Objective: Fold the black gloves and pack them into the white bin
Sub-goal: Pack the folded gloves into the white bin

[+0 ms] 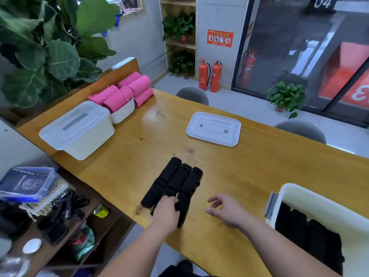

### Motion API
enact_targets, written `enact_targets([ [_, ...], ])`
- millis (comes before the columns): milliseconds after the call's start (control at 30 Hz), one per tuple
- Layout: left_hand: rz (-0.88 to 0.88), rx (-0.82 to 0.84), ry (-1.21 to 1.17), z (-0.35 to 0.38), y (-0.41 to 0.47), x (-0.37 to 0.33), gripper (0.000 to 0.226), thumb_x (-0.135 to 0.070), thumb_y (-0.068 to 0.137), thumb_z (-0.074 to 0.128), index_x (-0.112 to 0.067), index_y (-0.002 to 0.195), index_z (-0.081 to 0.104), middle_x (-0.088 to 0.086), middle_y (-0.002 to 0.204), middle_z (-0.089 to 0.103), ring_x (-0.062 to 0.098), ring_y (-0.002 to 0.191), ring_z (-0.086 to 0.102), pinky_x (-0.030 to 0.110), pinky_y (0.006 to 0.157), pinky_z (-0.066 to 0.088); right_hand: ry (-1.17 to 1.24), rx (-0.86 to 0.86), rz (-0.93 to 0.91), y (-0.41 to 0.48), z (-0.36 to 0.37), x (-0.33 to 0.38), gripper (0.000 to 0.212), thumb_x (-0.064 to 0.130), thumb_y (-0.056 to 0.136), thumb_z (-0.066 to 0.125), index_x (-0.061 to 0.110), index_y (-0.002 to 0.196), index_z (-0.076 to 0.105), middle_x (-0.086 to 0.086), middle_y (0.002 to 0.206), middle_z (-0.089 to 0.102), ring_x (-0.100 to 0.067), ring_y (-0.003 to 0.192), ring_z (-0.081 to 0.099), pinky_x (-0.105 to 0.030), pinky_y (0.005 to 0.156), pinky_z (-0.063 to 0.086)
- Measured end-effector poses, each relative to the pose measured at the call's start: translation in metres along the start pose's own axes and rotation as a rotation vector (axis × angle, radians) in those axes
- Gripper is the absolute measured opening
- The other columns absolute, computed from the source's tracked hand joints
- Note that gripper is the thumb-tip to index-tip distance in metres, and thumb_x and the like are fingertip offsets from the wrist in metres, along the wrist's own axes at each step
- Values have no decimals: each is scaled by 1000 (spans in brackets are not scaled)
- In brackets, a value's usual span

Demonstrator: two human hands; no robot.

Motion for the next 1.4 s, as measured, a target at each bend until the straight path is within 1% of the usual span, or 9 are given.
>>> enact_targets([
  [167, -6, 35, -79, 13, -5, -7, 43, -25, 100, 72, -22, 142, 63, -3, 129, 62, 13, 112, 64, 22, 95, 51, -115, 48, -2, -6, 11, 2, 38, 45, 97, 72, 31, 131, 63, 12, 113, 68, -9, 98, 65, -20, 74, 48],
  [367, -136, 36, -140, 26, -14, -8, 46, -33, 94, 79, -25, 130, 52, -6, 111, 68, 14, 99, 66, 32, 88, 59, -237, 222, 15, -11, 37, -9, 53, 42, 102, 63, 32, 153, 48, 6, 146, 59, -18, 129, 59, -35, 109, 48],
  [500, -170, 92, -173, 32, -14, -8, 54, -36, 91, 82, -20, 136, 56, -6, 103, 68, 14, 97, 67, 31, 90, 58, -270, 296, 4, -14, 47, -11, 61, 38, 104, 60, 32, 161, 37, 2, 160, 48, -23, 142, 51, -38, 116, 43],
  [667, -164, 164, -185, 35, -13, -16, 52, -34, 90, 84, -19, 135, 64, -4, 110, 71, 15, 100, 67, 25, 81, 52, -286, 324, -20, -15, 48, -9, 62, 33, 106, 55, 32, 164, 30, -5, 160, 47, -25, 143, 50, -36, 115, 41],
  [767, -155, 225, -230, 39, -14, -21, 26, -32, 89, 84, -22, 111, 74, -7, 91, 70, 10, 81, 66, 27, 71, 56, -276, 320, -29, -15, 45, -9, 61, 31, 107, 53, 32, 164, 30, -5, 160, 47, -25, 142, 49, -36, 115, 40],
  [833, -164, 257, -322, 42, -17, -23, 20, -28, 86, 87, -22, 101, 75, -5, 87, 72, 13, 78, 69, 35, 80, 63, -247, 304, -32, -15, 42, -10, 60, 31, 108, 53, 31, 164, 31, -5, 161, 46, -25, 141, 50, -36, 115, 40],
  [967, -162, 293, -515, 41, -18, -33, 31, -23, 85, 88, -20, 111, 73, 2, 101, 77, 19, 91, 76, 34, 80, 65, -120, 176, -24, -16, 22, -11, 51, 32, 108, 55, 31, 157, 42, 0, 158, 48, -21, 141, 50, -34, 113, 42],
  [1167, -111, 381, -756, 23, -13, -69, 31, -12, 89, 85, -11, 117, 73, 5, 105, 81, 18, 96, 79, 36, 85, 66, 140, -52, 11, -22, -23, -11, 45, 33, 106, 61, 36, 149, 48, 9, 144, 55, -7, 110, 63, -32, 94, 54],
  [1400, 23, 499, -927, 1, -10, -134, 35, -14, 89, 86, -13, 122, 74, 9, 115, 79, 21, 106, 78, 44, 95, 63, 385, -192, 41, -31, -63, -22, 58, 44, 101, 65, 39, 154, 42, 16, 138, 58, -12, 121, 62, -40, 105, 53],
])
Point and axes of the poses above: each hand's wrist, its own y-axis towards the middle knuckle, its own z-axis out of the palm, x = y × z, the point moved 7 cm from there along y, towards the middle knuckle
